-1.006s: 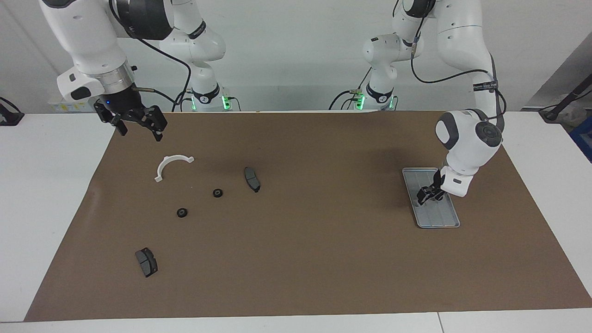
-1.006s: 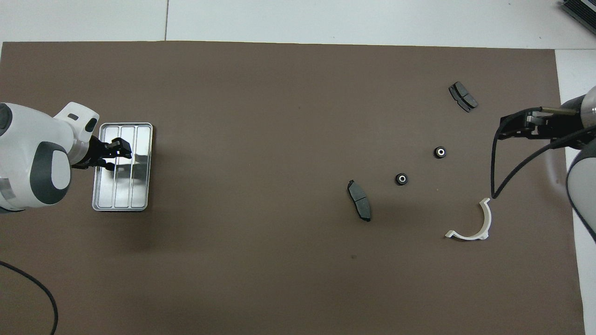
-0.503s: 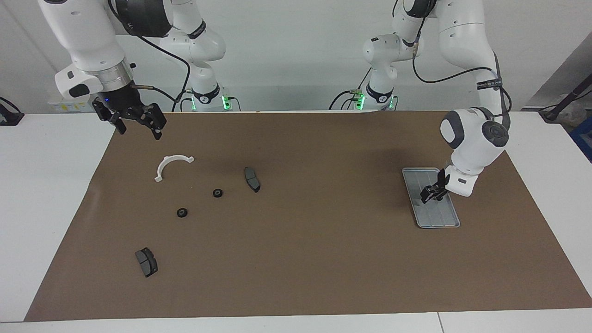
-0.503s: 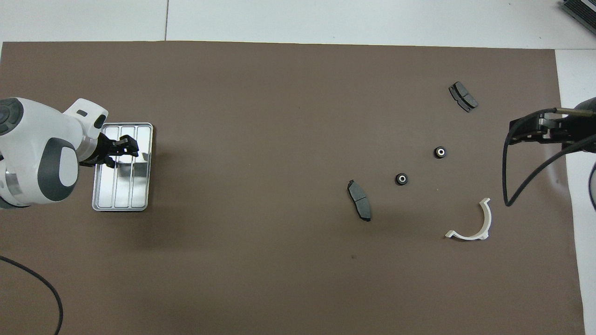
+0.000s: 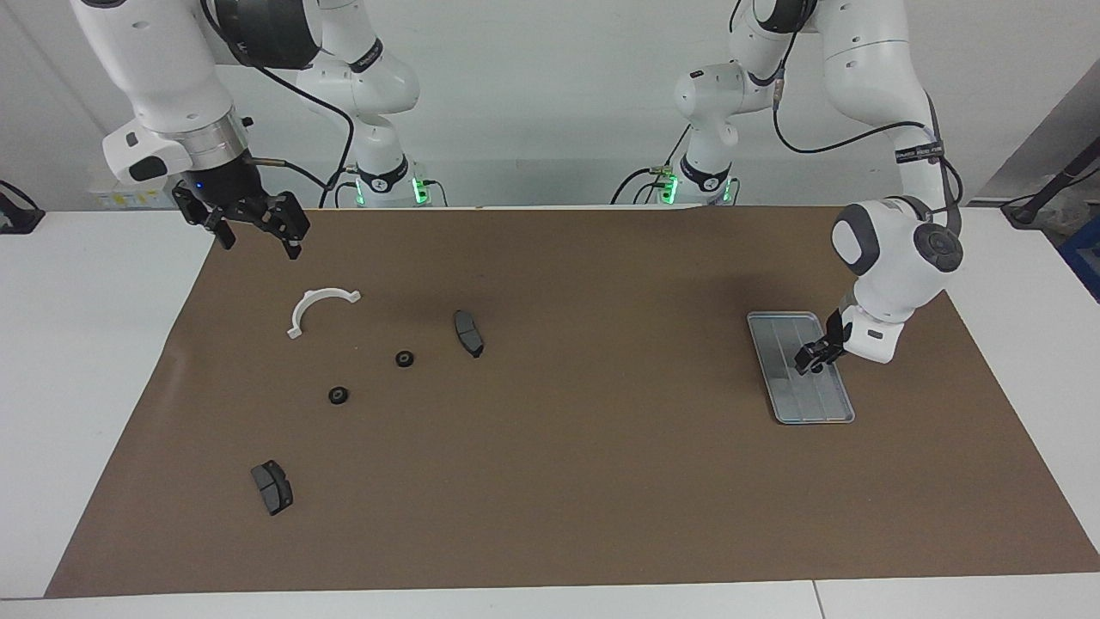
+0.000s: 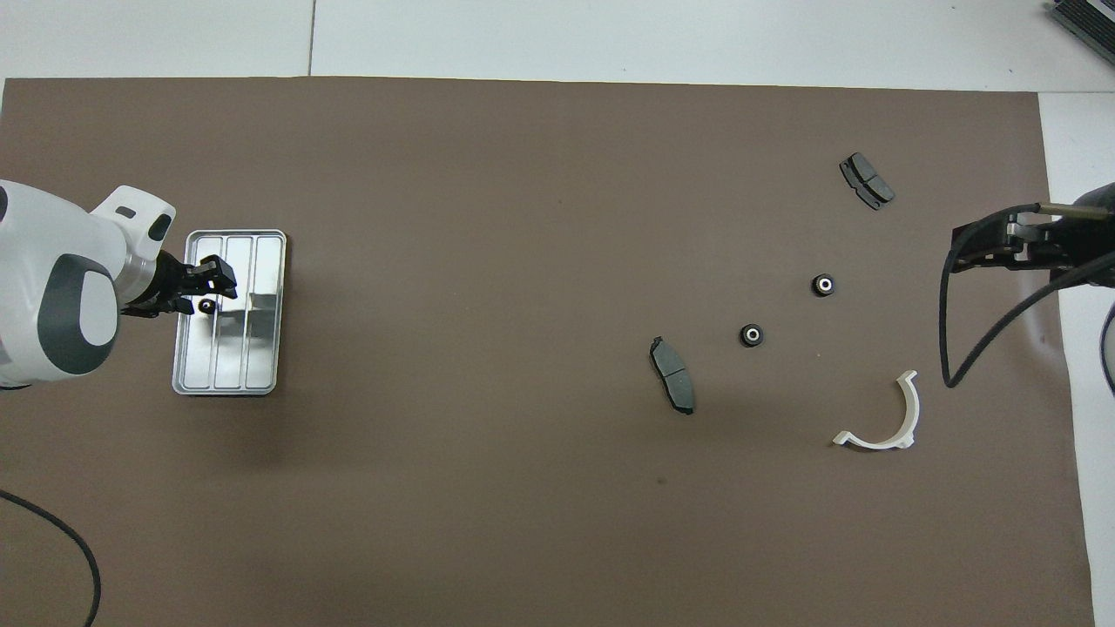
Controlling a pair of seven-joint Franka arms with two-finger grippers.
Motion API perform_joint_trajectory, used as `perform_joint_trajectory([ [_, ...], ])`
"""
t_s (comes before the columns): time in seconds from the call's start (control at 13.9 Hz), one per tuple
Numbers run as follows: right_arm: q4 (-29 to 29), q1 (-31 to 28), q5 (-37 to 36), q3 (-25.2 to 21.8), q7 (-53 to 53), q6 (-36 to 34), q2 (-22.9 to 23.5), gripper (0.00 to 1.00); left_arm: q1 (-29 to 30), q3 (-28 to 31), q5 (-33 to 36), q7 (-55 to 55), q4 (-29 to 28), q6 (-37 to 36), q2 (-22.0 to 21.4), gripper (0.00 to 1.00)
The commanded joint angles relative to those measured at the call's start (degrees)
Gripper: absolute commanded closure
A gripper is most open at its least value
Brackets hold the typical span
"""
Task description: Place bearing gear from tray to pile
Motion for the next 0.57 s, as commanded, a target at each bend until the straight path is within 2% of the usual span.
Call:
perform_joint_trajectory([
  [0.0,0.1,-0.4,1.2,0.5,-1.0,-1.0,-0.6,0.0,0.8,-0.1,0.9,1.1,-1.3,0.7,-0.4,0.36],
  [0.5,0.0,-0.3,1.2,0.5,-1.0,-0.8,-0.6,0.0,1.5,-0.1,0.9,3.8,-2.5,1.5,-0.4,0.45],
])
